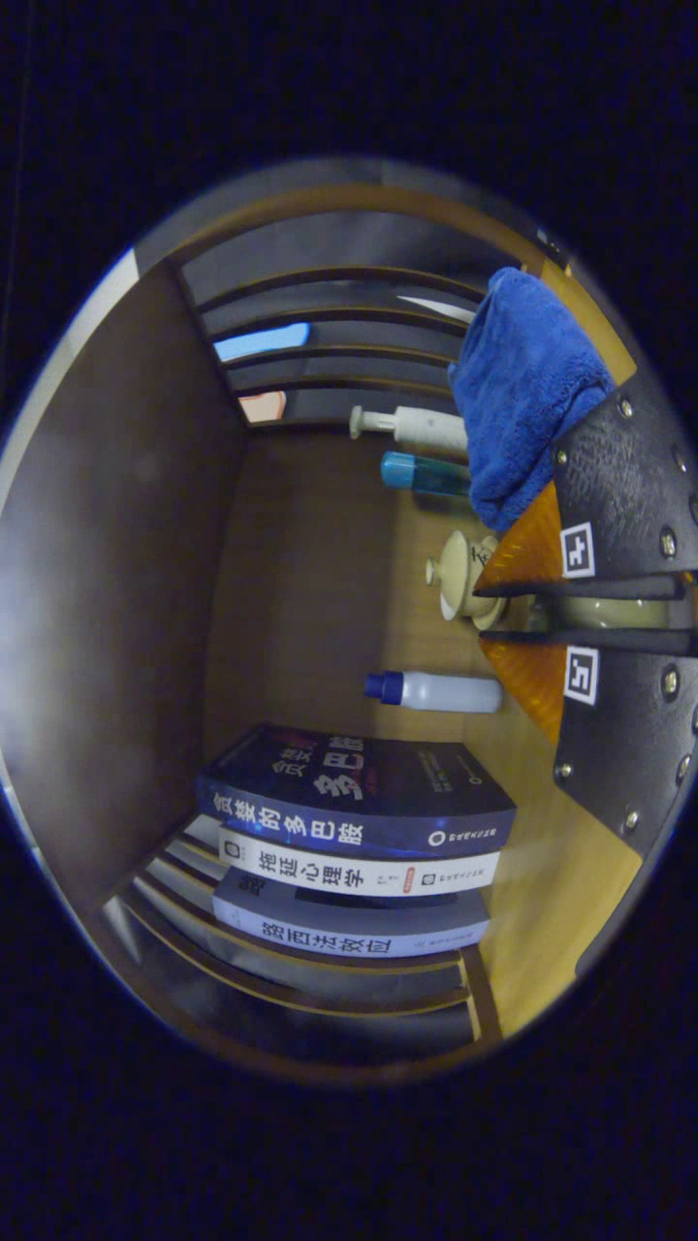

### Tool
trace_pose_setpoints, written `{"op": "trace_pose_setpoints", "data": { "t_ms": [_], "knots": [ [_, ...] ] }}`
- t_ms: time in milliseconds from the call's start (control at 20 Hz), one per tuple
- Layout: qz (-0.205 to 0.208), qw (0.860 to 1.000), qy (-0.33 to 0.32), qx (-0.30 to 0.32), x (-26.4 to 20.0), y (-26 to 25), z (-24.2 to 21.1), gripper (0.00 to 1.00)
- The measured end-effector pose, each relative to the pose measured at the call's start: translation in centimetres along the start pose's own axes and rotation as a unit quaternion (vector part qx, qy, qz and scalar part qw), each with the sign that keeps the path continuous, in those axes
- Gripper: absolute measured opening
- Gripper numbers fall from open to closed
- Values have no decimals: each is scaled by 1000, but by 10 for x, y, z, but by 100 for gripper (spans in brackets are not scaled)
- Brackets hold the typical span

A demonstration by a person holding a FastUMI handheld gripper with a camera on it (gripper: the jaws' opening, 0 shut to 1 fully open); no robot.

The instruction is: Pull open the drawer, take out the items inside it, and place them on the countertop above the cabinet.

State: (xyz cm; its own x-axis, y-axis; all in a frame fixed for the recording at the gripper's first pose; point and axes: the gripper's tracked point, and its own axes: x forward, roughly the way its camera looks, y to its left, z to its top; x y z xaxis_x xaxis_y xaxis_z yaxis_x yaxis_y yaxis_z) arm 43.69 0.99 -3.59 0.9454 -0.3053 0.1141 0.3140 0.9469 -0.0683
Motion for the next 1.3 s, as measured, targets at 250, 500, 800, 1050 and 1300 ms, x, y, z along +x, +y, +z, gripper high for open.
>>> {"op": "trace_pose_setpoints", "data": {
  "t_ms": [250,500,800,1050,1300],
  "knots": [
    [5,1000,13,9,-2,1,-2,12],
    [20,999,26,26,-3,3,-2,44],
    [16,999,26,12,-7,0,3,72],
    [4,1000,3,-3,-13,-5,20,86],
    [3,1000,-1,-8,-19,-5,26,93]
  ]
}}
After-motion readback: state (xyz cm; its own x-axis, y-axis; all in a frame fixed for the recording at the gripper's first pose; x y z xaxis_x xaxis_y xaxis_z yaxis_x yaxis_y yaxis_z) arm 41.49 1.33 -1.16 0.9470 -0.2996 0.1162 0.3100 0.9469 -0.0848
